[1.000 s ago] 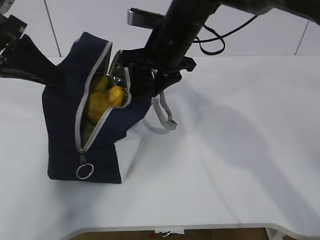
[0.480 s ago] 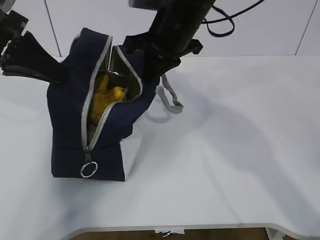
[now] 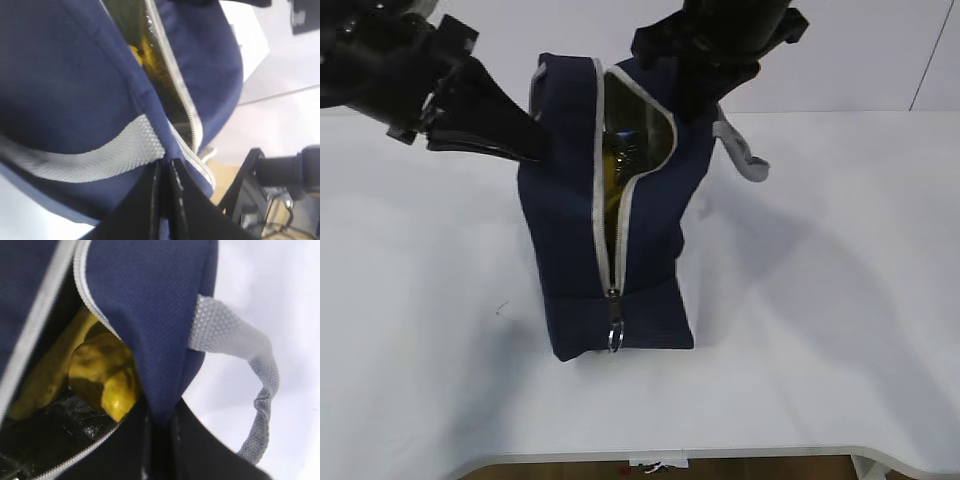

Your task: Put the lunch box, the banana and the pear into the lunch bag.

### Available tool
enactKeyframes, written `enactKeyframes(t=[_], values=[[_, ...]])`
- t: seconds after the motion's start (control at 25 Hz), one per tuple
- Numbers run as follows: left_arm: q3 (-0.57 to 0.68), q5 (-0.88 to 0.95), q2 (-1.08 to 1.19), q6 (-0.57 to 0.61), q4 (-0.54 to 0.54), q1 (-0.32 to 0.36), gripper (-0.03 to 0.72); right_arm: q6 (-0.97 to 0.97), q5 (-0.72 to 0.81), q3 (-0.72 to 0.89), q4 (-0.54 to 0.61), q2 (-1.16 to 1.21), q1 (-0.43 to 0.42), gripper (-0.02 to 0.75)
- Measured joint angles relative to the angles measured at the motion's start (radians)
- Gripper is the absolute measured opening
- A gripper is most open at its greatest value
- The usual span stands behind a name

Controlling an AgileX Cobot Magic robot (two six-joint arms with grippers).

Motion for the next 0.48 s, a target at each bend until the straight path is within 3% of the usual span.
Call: enactKeyframes(t=[0.2,0.48], values=[[0.0,-0.109,0.057,0.078,-0.114,-0.066,-0.006,0.002,0.002,0.029,-0.061,-0.024,-0.002,0.015],[0.0,-0.136,0.135,0.093,-0.149,-0.081,-0.006,0.002,0.001,0.029,-0.071,0.021,-0.003,0.011]])
